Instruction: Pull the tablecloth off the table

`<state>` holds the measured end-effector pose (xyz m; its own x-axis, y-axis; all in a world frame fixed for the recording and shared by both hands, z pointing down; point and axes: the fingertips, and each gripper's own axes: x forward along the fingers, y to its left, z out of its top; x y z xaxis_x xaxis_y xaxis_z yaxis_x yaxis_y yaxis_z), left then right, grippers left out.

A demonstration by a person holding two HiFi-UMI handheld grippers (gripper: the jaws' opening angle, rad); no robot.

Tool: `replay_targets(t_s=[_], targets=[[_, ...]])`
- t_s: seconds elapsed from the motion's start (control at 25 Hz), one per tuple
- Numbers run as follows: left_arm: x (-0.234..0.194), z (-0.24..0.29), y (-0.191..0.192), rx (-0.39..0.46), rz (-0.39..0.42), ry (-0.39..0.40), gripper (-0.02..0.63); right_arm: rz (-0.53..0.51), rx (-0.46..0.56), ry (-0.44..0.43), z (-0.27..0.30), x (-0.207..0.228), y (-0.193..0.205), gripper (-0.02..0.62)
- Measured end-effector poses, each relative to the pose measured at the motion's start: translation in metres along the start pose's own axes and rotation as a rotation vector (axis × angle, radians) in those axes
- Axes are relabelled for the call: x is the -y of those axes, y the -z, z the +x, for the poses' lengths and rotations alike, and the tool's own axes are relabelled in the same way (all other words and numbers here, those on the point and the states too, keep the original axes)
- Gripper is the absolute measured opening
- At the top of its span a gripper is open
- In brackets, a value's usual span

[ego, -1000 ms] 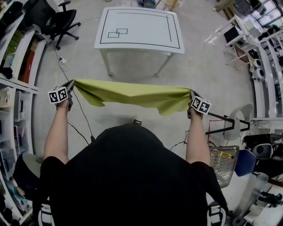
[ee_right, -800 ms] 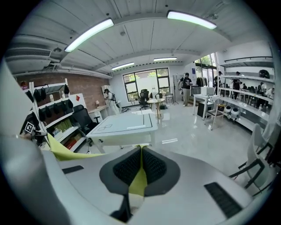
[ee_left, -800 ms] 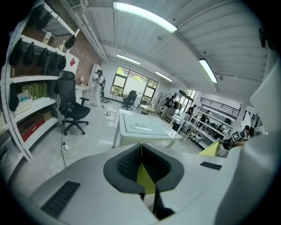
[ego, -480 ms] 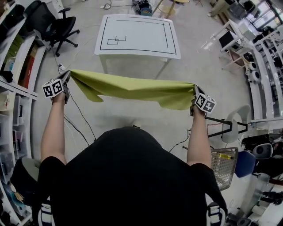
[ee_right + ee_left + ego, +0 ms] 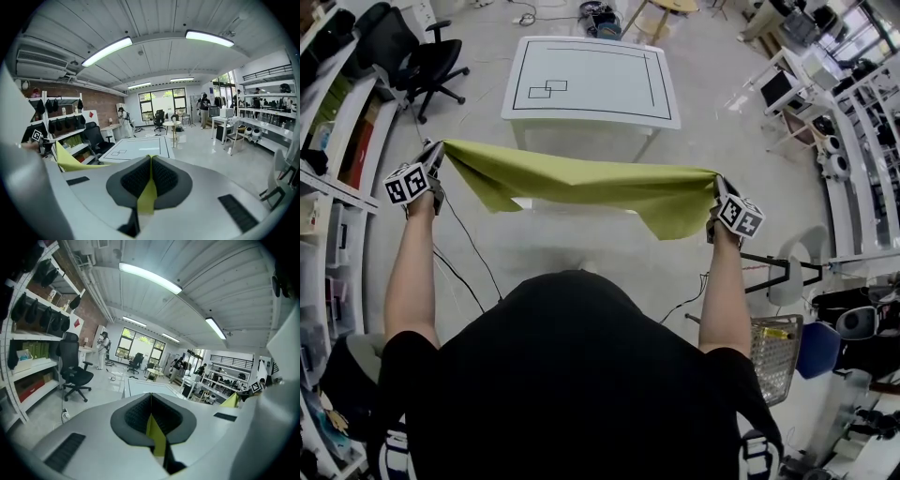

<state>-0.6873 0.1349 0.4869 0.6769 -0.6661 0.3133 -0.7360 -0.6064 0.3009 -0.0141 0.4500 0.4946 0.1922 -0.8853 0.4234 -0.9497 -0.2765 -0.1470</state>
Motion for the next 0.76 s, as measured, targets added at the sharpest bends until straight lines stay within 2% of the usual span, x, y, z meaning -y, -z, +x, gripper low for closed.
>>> replay_targets(t_s=[0.44, 0.76], targets=[[0.000, -0.019, 0.001, 0.006, -0.001, -0.011, 0.021, 0.015, 0.022, 0.010, -0.023, -0.001, -0.004, 0.023], [0.002, -0.020, 0.008, -0.001, 0.003, -0.005, 0.021, 0.024, 0.027, -0.014, -0.025, -0.008, 0.002, 0.023]])
